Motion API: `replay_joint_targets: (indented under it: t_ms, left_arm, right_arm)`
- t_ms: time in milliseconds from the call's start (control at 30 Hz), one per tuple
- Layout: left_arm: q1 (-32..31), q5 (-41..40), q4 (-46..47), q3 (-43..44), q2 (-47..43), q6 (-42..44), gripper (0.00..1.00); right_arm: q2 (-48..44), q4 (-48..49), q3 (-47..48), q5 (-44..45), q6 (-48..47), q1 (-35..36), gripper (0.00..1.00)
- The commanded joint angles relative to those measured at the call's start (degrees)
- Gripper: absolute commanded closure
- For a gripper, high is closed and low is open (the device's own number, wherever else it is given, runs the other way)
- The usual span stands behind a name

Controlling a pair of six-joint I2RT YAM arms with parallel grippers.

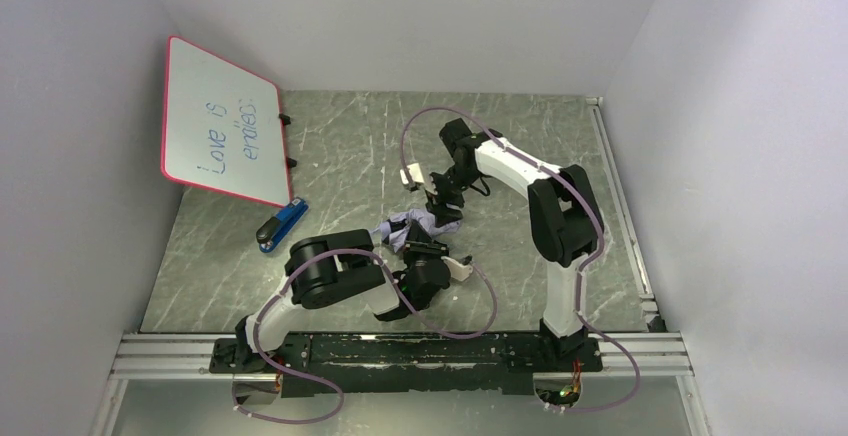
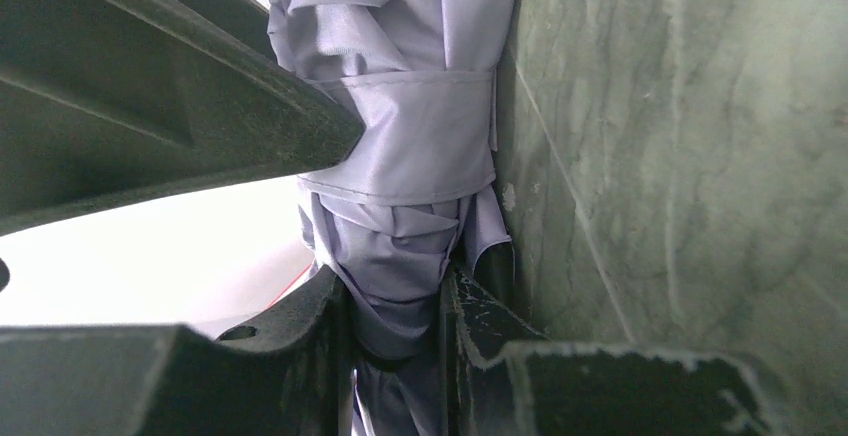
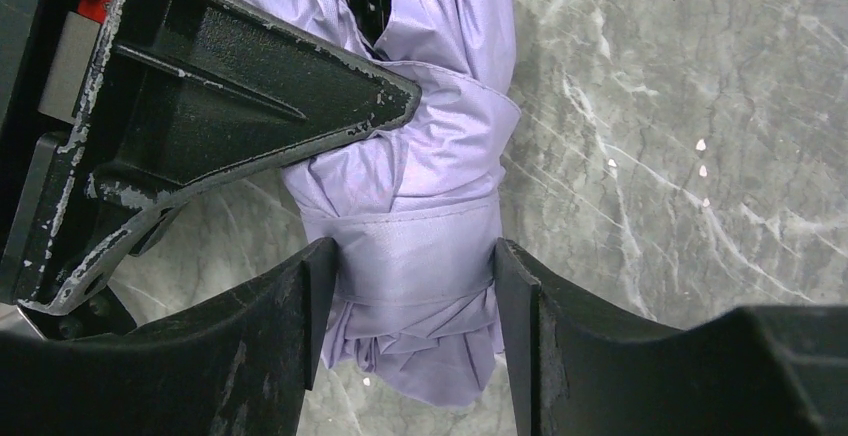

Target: Put away the umbrella

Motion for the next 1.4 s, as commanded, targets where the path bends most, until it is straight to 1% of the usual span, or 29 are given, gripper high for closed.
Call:
replay_joint_targets:
  t_ms: [0, 100, 233, 333, 400, 433, 533, 567, 667, 733, 767, 800, 833, 933, 1000, 1033, 1067, 1100, 1133, 1200, 1300, 1367]
  left_arm:
    - [-0.9, 1.53, -12.17, -5.07, 5.82, -2.27, 0.95]
    - [-0.9, 1.07, -10.9, -5.34, 5.46, -1.7, 0.95]
    - [-0.9, 0.1, -8.37, -5.53, 4.22, -0.58, 0.95]
    - [-0.9, -1.15, -4.79, -5.44, 2.78, 0.93, 0.95]
    - [-0.9, -1.95, -1.85, -5.65, 1.04, 2.27, 0.95]
    - [-0.9, -2.56, 0.34, -5.89, 0.24, 2.91, 0.9]
    - [-0.97, -4.0, 5.57, -6.67, -2.56, 5.42, 0.63]
    - [-1.05, -4.41, 6.69, -6.94, -3.62, 5.91, 0.57]
    - [-1.78, -5.52, 8.71, -8.04, -7.03, 6.14, 0.45]
    - [-2.3, -6.05, 7.86, -8.61, -9.83, 4.34, 0.41]
    - [-2.68, -6.11, 6.22, -8.68, -11.06, 2.85, 0.4]
    - [-3.18, -5.95, 2.74, -8.69, -12.69, 0.78, 0.3]
    - [-3.75, -5.58, 0.19, -8.69, -14.21, -2.11, 0.22]
    - [-5.69, -5.29, -6.88, -8.84, -20.19, -9.34, 0.17]
    - [-7.13, -4.25, -13.84, -9.03, -25.53, -16.33, 0.14]
    - [-7.62, -3.06, -19.14, -8.79, -28.59, -20.96, 0.11]
    - [-7.88, -1.02, -26.21, -8.26, -32.64, -27.39, 0.07]
    - [-7.92, 2.32, -33.05, -7.64, -36.87, -33.05, 0.04]
    - [-7.93, 5.58, -38.09, -7.6, -41.2, -38.19, 0.03]
    - [-7.88, 10.66, -43.4, -8.83, -50.09, -45.38, 0.03]
    - [-7.16, 14.06, -45.93, -12.28, -63.33, -52.86, 0.03]
    - [-4.38, 16.23, -46.99, -14.2, -70.36, -56.63, 0.03]
  right_arm:
    - [3.67, -0.85, -0.02, 3.42, -0.23, 1.05, 0.39]
    - [4.79, -1.34, -0.12, 4.4, 0.88, 1.36, 0.45]
    - [5.14, 0.98, -1.42, 7.93, 4.12, 1.58, 0.65]
    - [4.53, 3.71, -3.09, 9.31, 6.2, 1.52, 0.71]
    - [3.74, 5.29, -4.34, 9.31, 7.0, 1.52, 0.73]
    - [3.25, 6.54, -5.01, 9.28, 7.37, 1.51, 0.74]
    - [2.16, 8.91, -6.9, 9.81, 8.08, 1.5, 0.75]
    - [1.86, 9.31, -7.31, 10.09, 8.17, 1.51, 0.75]
    - [1.12, 10.57, -8.43, 10.85, 8.44, 1.5, 0.75]
    - [0.71, 11.56, -9.16, 11.2, 8.58, 1.51, 0.75]
    - [0.55, 12.02, -9.48, 11.38, 8.75, 1.52, 0.75]
    - [0.38, 12.31, -9.72, 11.49, 8.74, 1.5, 0.75]
    - [0.16, 12.46, -9.91, 11.58, 8.82, 1.52, 0.75]
    - [-0.33, 12.99, -10.51, 12.14, 8.9, 1.52, 0.75]
    - [-0.87, 13.49, -10.99, 12.56, 9.12, 1.63, 0.75]
    - [-1.17, 13.95, -11.4, 12.75, 9.28, 1.59, 0.75]
    - [-1.49, 14.47, -11.87, 12.89, 9.33, 1.63, 0.75]
    - [-1.84, 14.99, -12.45, 13.1, 9.34, 1.64, 0.74]
    - [-2.23, 15.6, -13.13, 13.35, 9.4, 1.7, 0.74]
    - [-3.04, 16.78, -14.57, 13.88, 9.4, 1.76, 0.74]
    - [-4.46, 19.18, -17.17, 15.43, 9.4, 1.93, 0.74]
    - [-5.58, 20.89, -19.19, 16.81, 8.96, 2.36, 0.73]
